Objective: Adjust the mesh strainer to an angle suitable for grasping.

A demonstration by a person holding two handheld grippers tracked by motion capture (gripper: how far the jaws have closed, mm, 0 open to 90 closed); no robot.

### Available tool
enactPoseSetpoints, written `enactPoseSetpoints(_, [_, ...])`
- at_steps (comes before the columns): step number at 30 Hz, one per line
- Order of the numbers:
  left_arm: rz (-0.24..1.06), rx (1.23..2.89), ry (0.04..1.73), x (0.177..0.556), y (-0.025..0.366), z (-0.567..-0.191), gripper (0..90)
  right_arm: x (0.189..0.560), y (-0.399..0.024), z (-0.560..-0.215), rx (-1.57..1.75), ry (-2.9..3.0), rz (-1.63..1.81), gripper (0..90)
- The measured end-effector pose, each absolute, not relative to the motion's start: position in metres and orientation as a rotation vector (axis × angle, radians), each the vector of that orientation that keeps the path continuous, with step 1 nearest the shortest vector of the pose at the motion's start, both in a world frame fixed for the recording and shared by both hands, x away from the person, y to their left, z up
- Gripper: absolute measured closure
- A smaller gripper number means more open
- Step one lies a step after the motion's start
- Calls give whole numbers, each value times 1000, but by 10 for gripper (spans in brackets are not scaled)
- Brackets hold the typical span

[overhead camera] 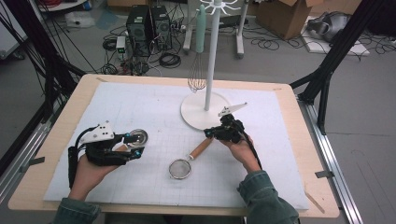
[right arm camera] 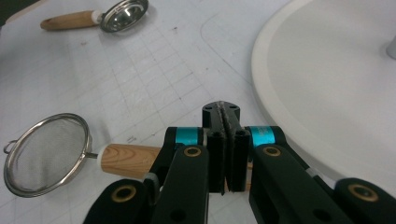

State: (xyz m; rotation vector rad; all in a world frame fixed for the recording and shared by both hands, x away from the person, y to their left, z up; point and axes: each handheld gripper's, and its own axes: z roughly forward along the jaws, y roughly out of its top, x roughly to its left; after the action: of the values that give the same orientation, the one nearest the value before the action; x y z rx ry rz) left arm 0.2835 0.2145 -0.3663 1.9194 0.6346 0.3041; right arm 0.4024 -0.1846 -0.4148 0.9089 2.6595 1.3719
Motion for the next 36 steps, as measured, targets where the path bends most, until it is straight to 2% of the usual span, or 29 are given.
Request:
enactPoseSetpoints(9, [296, 1930, 616, 283, 211, -368, 539, 407, -180, -422, 922, 2674, 1341, 893])
enactPoseSetpoints(36, [287, 1936, 602, 282, 210, -367, 537, 414, -183, -432, 983, 2676, 1181, 893])
